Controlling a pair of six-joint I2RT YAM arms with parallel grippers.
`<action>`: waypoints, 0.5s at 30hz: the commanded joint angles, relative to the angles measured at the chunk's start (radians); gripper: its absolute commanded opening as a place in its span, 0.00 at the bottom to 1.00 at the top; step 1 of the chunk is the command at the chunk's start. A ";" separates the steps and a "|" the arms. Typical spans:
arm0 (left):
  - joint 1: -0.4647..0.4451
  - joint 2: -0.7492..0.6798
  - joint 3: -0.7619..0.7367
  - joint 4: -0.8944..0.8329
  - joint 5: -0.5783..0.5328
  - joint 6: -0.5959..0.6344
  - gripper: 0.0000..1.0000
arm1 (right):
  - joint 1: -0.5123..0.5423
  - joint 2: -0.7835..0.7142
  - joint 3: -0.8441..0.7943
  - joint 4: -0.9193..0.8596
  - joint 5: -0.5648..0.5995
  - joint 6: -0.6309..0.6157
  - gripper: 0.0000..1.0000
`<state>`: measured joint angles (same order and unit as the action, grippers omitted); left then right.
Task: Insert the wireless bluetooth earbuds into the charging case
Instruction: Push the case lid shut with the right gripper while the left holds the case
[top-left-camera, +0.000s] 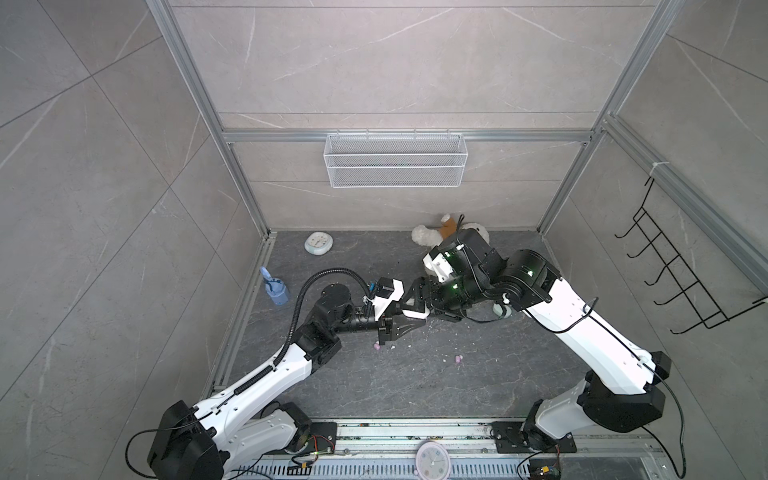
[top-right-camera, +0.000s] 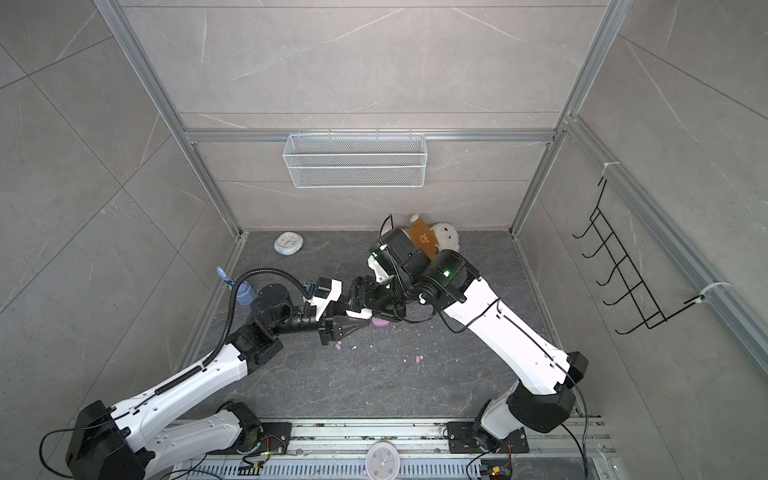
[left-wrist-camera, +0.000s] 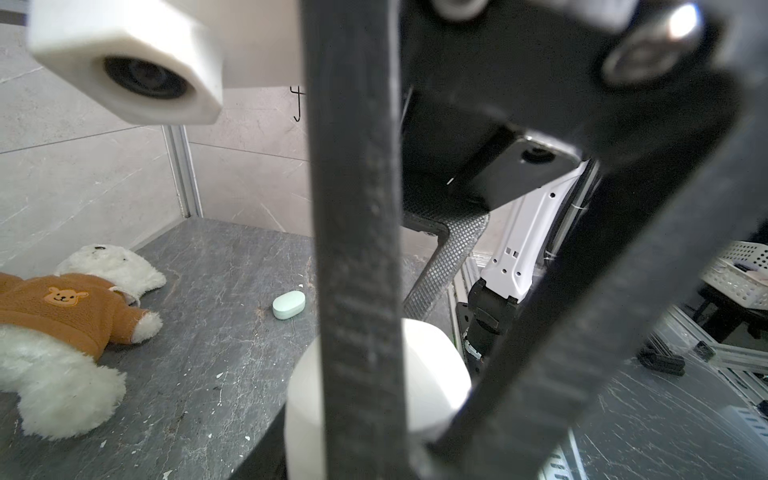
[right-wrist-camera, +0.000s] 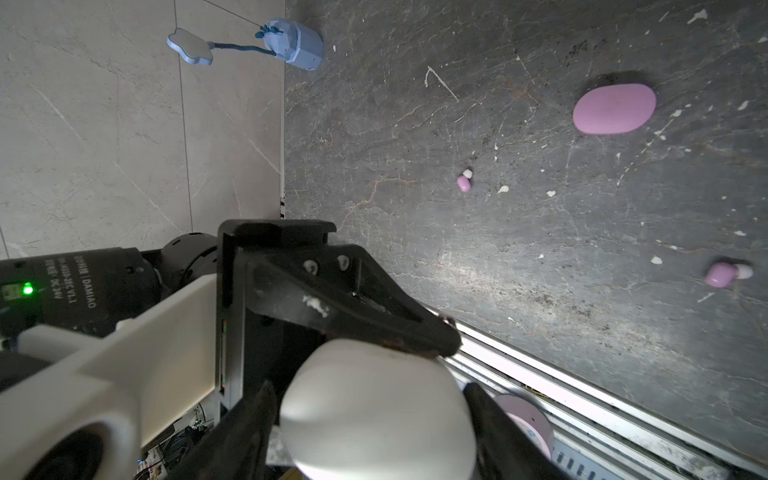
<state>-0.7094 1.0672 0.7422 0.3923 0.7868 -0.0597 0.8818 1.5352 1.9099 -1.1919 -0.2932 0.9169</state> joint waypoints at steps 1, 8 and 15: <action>-0.010 -0.009 0.046 0.031 -0.006 0.027 0.16 | 0.002 0.013 -0.015 0.038 -0.031 0.010 0.67; -0.014 -0.003 0.049 0.025 -0.004 0.027 0.17 | 0.002 -0.011 -0.044 0.061 -0.023 0.022 0.53; -0.016 -0.008 0.015 0.019 -0.061 0.005 0.74 | -0.095 -0.161 -0.229 0.054 0.089 0.027 0.49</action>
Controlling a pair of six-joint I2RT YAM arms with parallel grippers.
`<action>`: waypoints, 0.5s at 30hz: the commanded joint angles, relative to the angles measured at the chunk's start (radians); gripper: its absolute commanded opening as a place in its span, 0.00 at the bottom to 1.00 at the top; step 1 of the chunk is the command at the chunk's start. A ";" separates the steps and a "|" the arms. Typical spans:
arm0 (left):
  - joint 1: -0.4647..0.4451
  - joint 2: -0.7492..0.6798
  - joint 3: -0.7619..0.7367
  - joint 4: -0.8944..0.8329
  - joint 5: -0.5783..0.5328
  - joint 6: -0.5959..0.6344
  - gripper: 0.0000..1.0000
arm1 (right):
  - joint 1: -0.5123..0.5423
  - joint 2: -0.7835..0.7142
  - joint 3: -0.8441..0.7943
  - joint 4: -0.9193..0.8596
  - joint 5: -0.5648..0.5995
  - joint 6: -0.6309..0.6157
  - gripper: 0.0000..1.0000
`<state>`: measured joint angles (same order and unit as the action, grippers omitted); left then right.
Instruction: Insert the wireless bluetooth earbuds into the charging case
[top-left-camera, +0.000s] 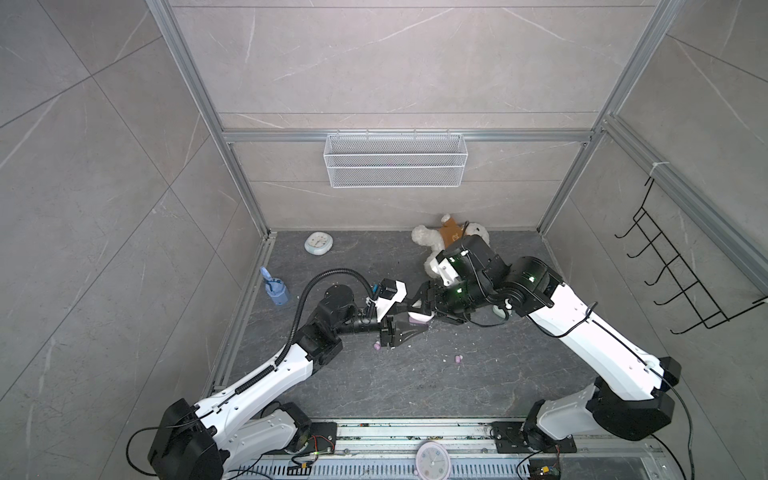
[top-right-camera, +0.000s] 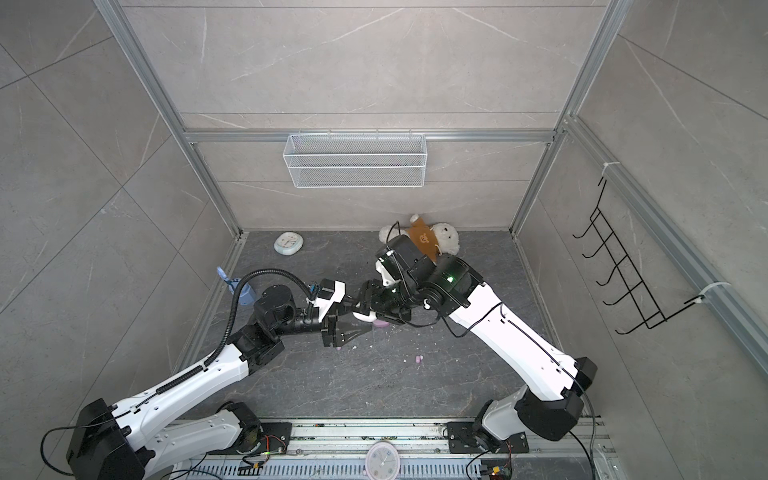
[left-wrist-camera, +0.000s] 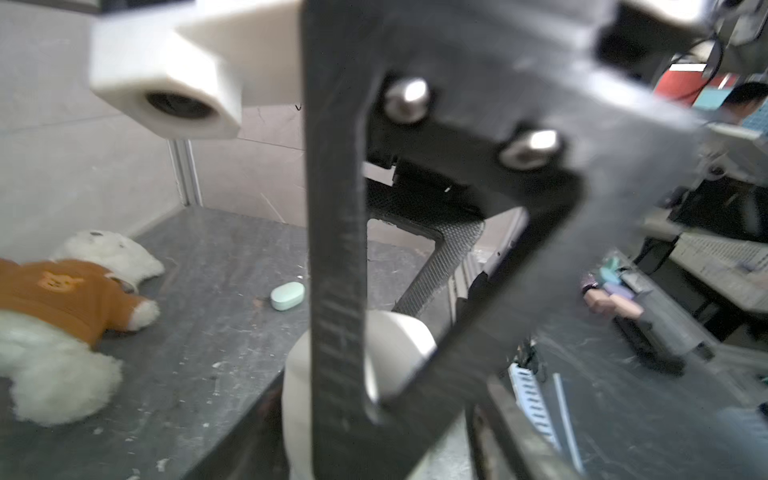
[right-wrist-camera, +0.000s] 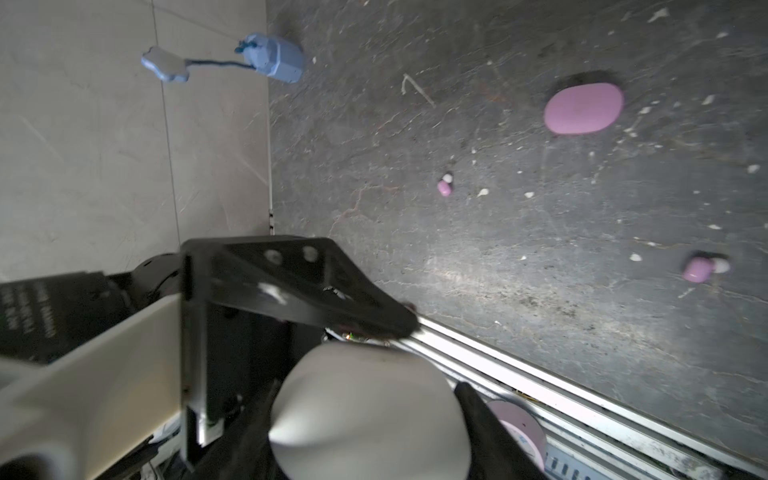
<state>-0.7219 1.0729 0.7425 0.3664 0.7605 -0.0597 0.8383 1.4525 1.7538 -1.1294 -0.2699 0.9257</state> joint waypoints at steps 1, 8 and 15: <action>-0.004 -0.022 0.004 0.036 -0.050 -0.001 0.82 | -0.081 -0.120 -0.123 -0.007 0.086 0.016 0.48; -0.002 -0.087 -0.070 -0.049 -0.188 -0.023 1.00 | -0.294 -0.323 -0.480 -0.011 0.213 -0.034 0.49; 0.000 -0.164 -0.092 -0.176 -0.307 -0.042 1.00 | -0.404 -0.352 -0.780 0.110 0.391 -0.063 0.49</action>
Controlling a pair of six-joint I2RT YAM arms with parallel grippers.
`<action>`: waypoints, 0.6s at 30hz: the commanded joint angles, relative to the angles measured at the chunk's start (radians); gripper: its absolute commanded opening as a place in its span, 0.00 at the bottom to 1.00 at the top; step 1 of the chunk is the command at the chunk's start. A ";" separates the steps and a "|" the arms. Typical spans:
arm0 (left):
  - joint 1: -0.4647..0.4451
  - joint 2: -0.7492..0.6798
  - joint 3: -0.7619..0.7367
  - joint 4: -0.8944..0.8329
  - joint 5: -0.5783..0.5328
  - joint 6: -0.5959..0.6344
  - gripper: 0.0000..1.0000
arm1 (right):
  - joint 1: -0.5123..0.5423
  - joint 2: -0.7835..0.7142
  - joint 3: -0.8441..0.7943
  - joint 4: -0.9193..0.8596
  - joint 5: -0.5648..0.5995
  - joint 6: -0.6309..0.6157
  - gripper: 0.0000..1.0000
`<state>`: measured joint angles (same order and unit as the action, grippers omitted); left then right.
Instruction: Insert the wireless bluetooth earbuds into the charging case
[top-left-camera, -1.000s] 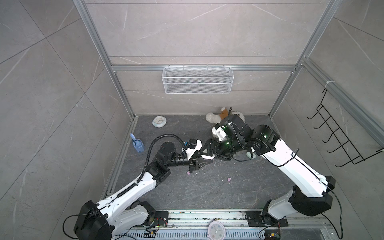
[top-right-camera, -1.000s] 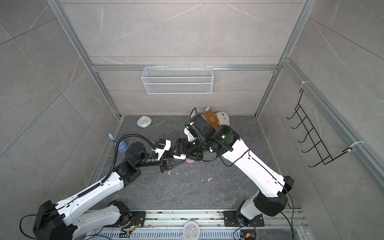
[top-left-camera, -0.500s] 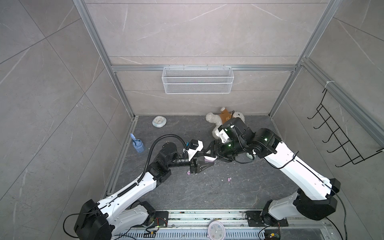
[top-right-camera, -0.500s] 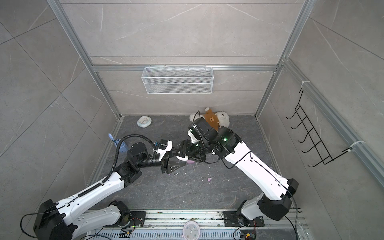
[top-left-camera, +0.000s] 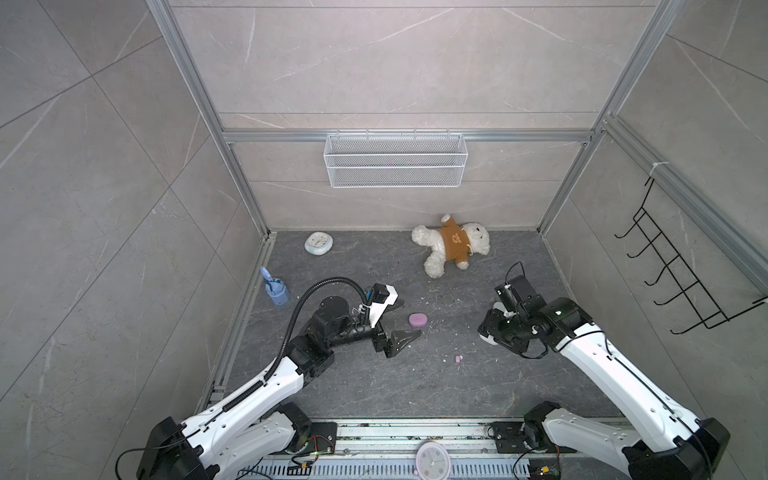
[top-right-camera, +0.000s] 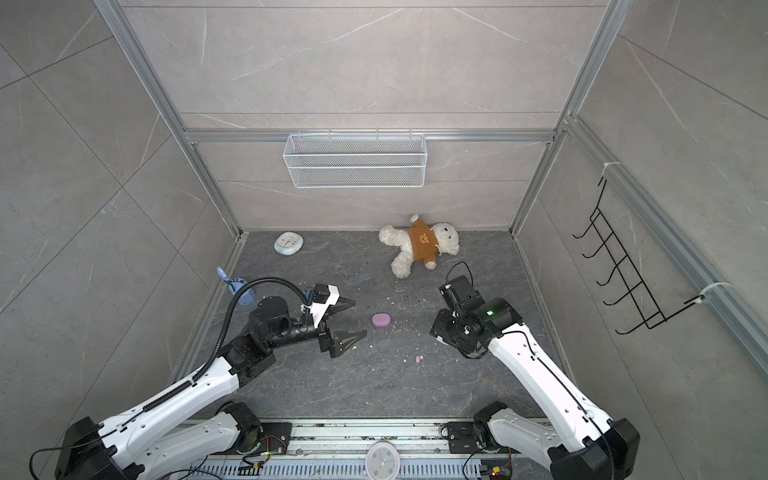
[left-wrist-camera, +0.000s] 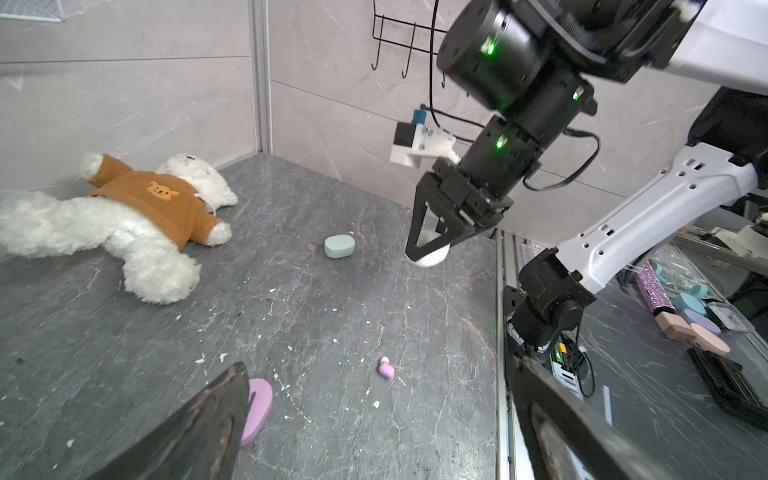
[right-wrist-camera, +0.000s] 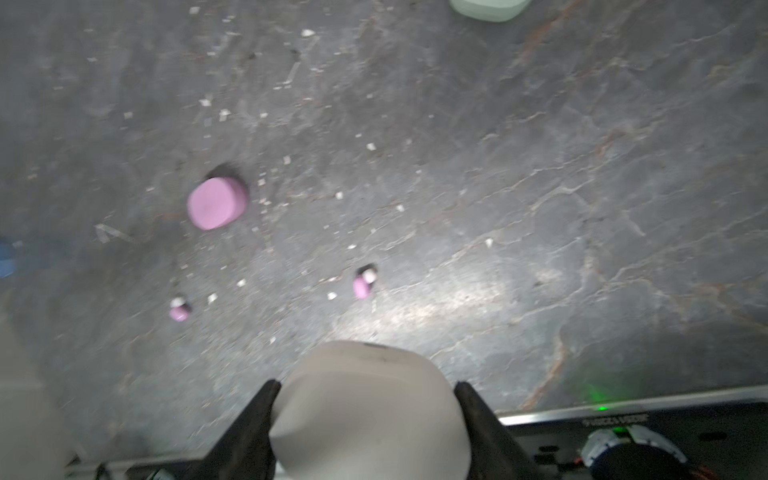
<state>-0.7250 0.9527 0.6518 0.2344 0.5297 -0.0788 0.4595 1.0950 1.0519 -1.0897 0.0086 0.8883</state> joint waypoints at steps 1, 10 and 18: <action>0.003 -0.051 -0.003 -0.061 -0.088 -0.027 1.00 | -0.040 0.009 -0.111 0.100 0.117 -0.023 0.49; 0.019 -0.134 -0.035 -0.130 -0.147 -0.049 1.00 | -0.117 0.160 -0.315 0.333 0.122 -0.028 0.49; 0.043 -0.157 -0.047 -0.147 -0.160 -0.062 1.00 | -0.124 0.241 -0.381 0.406 0.086 -0.017 0.67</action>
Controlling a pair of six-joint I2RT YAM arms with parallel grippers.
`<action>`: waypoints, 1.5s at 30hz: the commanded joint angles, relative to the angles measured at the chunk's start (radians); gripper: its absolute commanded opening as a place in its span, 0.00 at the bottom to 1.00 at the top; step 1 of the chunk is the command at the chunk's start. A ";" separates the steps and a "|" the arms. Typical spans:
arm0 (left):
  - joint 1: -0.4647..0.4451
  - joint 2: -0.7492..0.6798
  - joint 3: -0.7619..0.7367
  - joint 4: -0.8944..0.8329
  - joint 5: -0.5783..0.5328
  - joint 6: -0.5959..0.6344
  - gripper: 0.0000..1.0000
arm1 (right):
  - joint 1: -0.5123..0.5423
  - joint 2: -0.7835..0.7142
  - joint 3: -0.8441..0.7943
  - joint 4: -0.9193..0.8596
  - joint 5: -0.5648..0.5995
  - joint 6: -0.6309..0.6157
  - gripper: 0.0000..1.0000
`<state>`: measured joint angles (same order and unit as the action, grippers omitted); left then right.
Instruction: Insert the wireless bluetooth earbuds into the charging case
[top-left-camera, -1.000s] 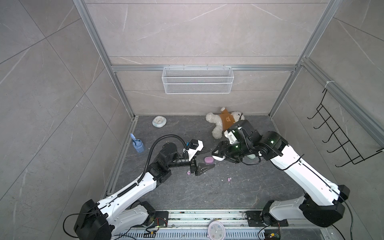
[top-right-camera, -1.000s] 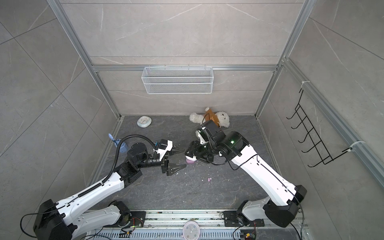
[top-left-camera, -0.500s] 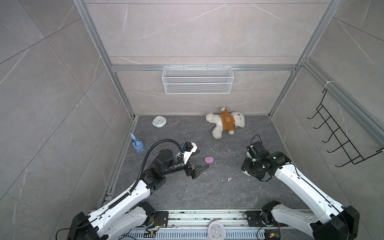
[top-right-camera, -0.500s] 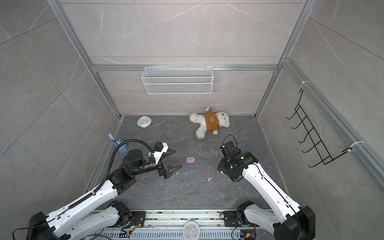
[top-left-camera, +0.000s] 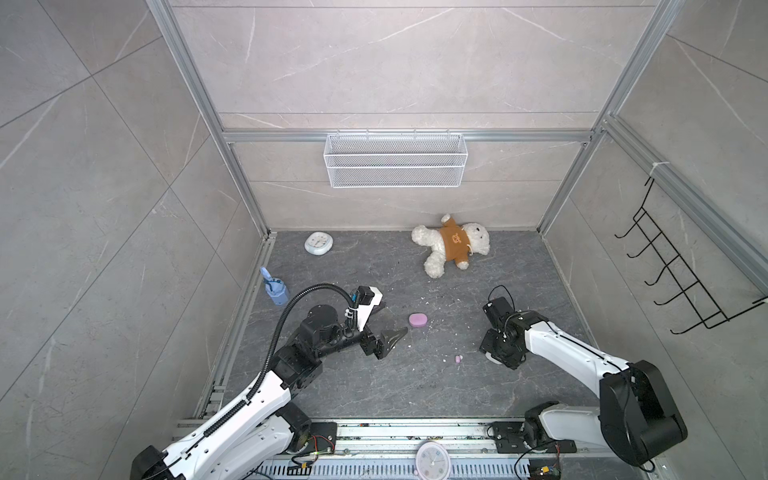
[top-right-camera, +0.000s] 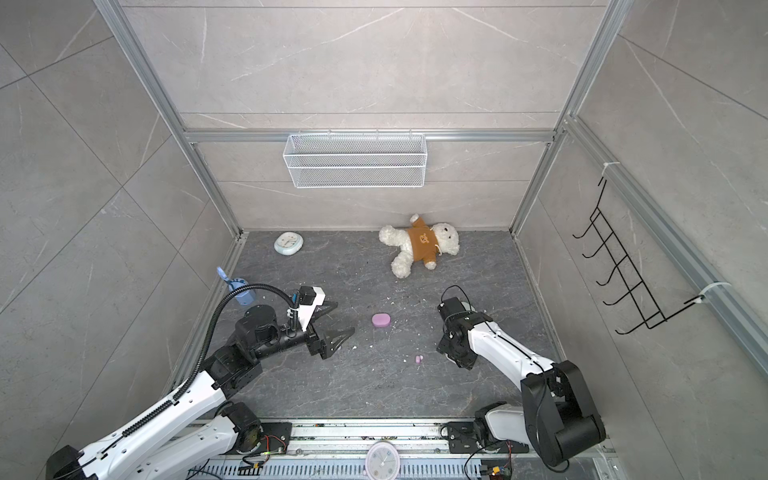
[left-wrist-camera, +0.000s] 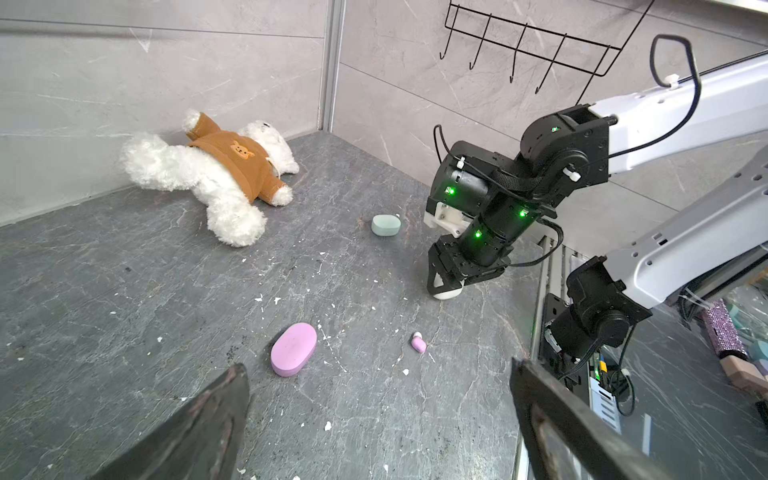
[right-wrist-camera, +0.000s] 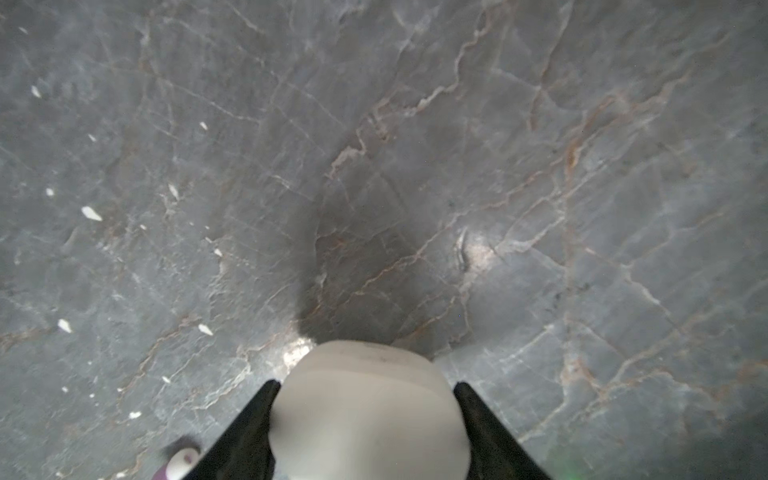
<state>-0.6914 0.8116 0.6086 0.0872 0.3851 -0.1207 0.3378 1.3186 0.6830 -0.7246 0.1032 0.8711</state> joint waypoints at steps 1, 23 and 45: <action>0.011 -0.015 -0.003 -0.003 -0.014 -0.021 1.00 | -0.002 0.029 -0.009 0.035 -0.012 -0.001 0.72; 0.033 -0.187 -0.044 -0.129 -0.101 -0.115 1.00 | 0.364 0.447 0.696 -0.096 0.041 -0.095 0.96; 0.039 -0.224 -0.051 -0.180 -0.129 -0.109 1.00 | 0.368 0.818 0.972 -0.197 0.076 -0.219 0.95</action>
<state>-0.6598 0.5846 0.5564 -0.0910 0.2626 -0.2214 0.7010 2.1551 1.6936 -0.8864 0.1684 0.6724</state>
